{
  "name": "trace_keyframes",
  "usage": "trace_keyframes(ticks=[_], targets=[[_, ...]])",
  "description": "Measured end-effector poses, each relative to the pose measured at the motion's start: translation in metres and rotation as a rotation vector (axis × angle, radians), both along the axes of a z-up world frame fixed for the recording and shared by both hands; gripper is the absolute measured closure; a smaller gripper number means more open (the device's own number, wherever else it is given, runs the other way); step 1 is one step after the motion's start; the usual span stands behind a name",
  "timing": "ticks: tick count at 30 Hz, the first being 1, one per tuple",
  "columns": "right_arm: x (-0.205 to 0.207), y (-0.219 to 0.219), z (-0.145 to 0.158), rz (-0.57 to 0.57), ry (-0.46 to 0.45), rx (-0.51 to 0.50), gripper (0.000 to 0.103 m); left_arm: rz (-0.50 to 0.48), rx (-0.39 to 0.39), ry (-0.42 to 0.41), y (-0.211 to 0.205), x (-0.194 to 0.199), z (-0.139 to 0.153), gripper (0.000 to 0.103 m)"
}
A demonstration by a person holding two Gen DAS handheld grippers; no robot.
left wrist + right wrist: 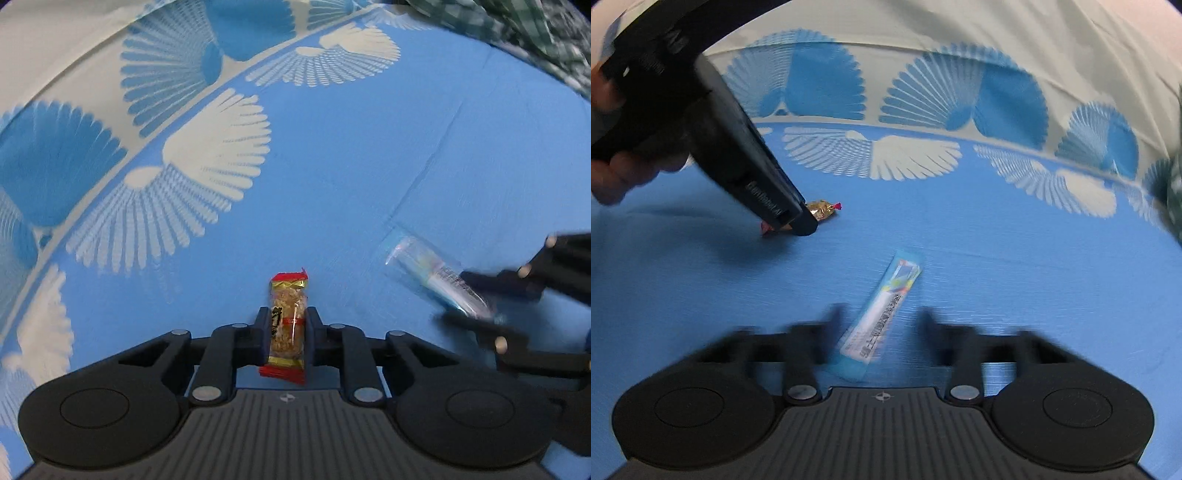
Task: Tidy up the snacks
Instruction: 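Grasp the small orange candy with the left tool while the right tool grasps the blue-white stick, then carry the orange candy and blue-white stick over the box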
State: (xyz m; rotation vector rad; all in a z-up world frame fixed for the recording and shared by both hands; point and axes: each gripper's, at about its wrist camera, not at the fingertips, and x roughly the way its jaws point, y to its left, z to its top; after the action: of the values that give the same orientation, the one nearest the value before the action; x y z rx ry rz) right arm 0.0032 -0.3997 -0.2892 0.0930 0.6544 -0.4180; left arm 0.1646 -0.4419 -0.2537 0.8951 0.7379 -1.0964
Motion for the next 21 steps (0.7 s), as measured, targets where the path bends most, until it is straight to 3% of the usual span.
trace_keyframes(ticks=[2, 7, 16, 21], targets=[[-0.002, 0.006, 0.002, -0.005, 0.014, -0.015, 0.086, 0.056, -0.021, 0.048, 0.015, -0.004, 0.007, 0.083], [-0.031, 0.015, 0.026, -0.107, -0.020, 0.091, 0.087, 0.186, -0.089, 0.161, 0.060, -0.027, 0.047, 0.084], [-0.111, 0.056, 0.107, -0.195, -0.127, 0.154, 0.087, 0.315, -0.185, 0.163, 0.154, -0.098, 0.131, 0.084], [-0.146, 0.104, 0.156, -0.153, -0.178, 0.191, 0.087, 0.379, -0.196, 0.141, 0.222, -0.141, 0.173, 0.084]])
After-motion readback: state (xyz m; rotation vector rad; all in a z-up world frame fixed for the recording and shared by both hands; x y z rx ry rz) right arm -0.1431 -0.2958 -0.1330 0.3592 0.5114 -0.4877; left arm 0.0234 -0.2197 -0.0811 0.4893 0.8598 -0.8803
